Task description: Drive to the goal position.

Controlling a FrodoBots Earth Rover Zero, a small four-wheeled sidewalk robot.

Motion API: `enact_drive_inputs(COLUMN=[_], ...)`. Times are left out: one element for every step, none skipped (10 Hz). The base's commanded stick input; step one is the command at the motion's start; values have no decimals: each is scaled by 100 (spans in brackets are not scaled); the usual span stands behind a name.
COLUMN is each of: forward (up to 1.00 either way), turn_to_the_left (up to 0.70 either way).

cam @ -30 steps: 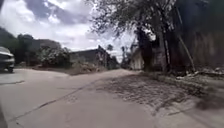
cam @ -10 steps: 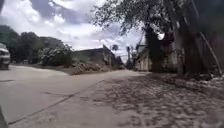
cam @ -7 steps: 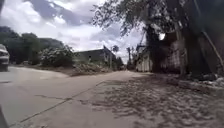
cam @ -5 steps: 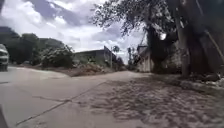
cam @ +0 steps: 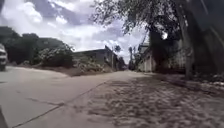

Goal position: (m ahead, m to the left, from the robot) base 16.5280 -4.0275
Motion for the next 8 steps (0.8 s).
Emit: enact_drive_inputs(forward=[50,50,50,50,50,50,50,50], turn_to_the_left=[-50,-50,-50,-50,-41,-11,0,0])
